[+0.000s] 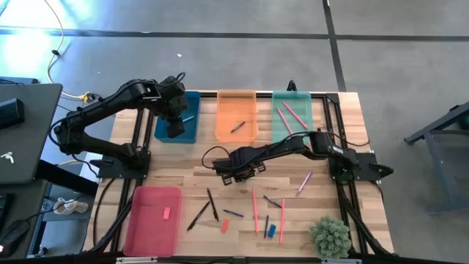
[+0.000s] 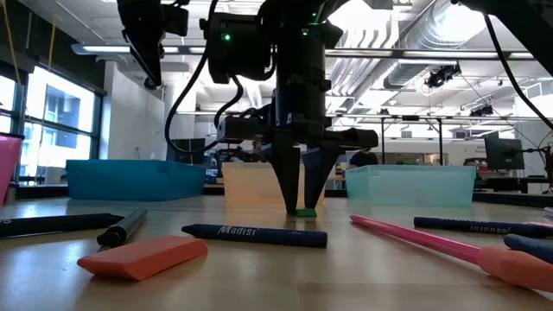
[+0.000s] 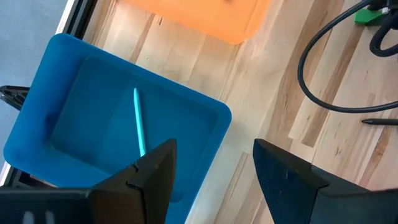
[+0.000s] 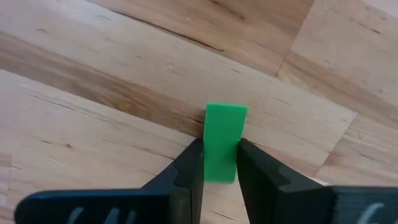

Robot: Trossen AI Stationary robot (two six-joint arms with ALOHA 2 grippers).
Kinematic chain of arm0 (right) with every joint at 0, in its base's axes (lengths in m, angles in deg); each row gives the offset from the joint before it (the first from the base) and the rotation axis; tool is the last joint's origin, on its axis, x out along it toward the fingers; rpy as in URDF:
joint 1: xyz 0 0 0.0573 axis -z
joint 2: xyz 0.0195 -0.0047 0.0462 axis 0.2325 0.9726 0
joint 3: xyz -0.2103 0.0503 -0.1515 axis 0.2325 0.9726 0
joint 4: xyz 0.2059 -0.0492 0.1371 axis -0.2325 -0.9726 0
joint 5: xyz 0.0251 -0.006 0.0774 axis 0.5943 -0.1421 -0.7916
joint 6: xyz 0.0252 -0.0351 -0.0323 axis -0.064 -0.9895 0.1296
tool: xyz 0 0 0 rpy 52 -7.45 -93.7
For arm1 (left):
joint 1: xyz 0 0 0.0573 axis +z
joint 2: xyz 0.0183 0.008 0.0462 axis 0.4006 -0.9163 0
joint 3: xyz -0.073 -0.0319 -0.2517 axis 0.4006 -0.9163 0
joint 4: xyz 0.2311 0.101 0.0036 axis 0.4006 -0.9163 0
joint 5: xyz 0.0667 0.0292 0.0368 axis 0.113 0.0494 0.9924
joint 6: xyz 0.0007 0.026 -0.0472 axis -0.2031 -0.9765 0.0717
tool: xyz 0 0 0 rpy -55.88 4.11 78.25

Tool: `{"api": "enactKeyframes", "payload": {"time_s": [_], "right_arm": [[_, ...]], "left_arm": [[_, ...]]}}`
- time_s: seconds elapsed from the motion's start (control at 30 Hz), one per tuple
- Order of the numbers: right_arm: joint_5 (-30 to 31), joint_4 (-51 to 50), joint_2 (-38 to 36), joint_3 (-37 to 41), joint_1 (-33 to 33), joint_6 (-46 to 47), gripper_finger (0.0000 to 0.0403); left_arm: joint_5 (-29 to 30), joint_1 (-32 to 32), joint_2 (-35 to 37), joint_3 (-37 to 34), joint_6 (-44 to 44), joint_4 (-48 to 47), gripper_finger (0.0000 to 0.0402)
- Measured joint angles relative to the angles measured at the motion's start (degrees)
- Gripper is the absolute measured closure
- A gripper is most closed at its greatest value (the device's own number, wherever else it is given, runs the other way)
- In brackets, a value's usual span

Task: Sort crayons/erasers/pens/pencils in bins
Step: Put the green eraser into the pink bin

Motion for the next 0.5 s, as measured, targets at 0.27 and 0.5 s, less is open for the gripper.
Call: {"api": "enactKeyframes", "payload": {"time_s": [0.27,0.5], "right_arm": [[0.19,0.04,-0.23,0.02,-0.51,-0.01,0.0332],[0.41,0.26,-2.11,0.28,-0.83,0.23,0.0333]], "left_arm": [[0.0,0.0,0.0,0.0,0.0,-0.6,0.0202],[-0.02,0.0,0.0,0.0,0.0,-1.02,0.0202]]}}
